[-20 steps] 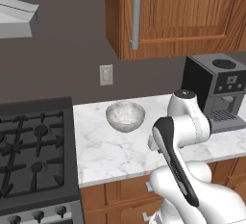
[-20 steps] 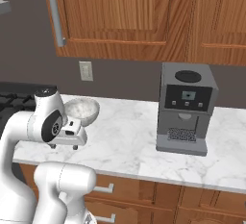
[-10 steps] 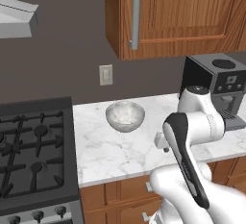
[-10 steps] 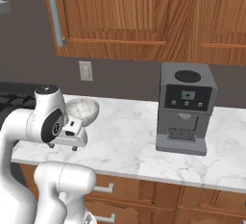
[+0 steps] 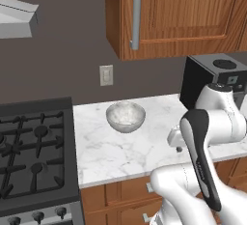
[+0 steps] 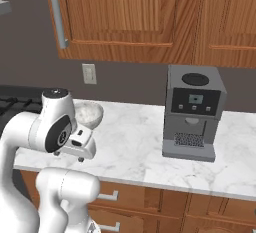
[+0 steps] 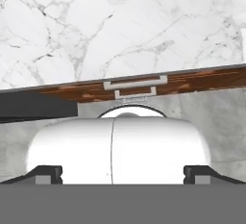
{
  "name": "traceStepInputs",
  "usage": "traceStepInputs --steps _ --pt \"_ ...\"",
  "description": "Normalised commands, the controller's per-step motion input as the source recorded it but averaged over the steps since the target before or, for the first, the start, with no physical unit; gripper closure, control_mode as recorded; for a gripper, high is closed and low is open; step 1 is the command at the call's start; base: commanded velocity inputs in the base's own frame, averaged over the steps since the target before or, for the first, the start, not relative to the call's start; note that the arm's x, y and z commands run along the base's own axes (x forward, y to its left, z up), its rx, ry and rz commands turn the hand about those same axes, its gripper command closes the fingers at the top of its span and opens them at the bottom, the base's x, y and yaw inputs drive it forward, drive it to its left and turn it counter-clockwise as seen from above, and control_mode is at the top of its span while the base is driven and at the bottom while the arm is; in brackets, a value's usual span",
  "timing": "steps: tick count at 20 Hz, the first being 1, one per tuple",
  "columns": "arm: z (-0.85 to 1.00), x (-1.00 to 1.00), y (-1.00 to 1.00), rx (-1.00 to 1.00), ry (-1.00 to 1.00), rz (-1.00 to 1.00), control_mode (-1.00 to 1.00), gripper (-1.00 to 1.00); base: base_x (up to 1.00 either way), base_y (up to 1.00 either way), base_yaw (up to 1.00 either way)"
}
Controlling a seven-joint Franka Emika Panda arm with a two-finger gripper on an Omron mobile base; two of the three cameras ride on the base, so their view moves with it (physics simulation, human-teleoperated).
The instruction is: Pick the cup and bowl from the counter and place them on the counter next to the sink.
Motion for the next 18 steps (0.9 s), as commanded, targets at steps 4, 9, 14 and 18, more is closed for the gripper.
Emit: traceStepInputs --steps 4,9,14,18 --pt "0.00 0.04 -0.06 0.07 -0.07 -0.21 -1.00 -1.00 0.00 0.00 0.00" --pt "0.00 0.34 0.00 0.08 -0.09 -0.20 -1.00 -1.00 0.00 0.00 0.00" --pt "0.00 0.67 0.06 0.05 -0.13 -0.18 -1.00 -1.00 0.00 0.00 0.00" --pt "0.04 0.65 0.14 0.01 -0.07 -0.14 -1.00 -1.00 0.00 0.00 0.00"
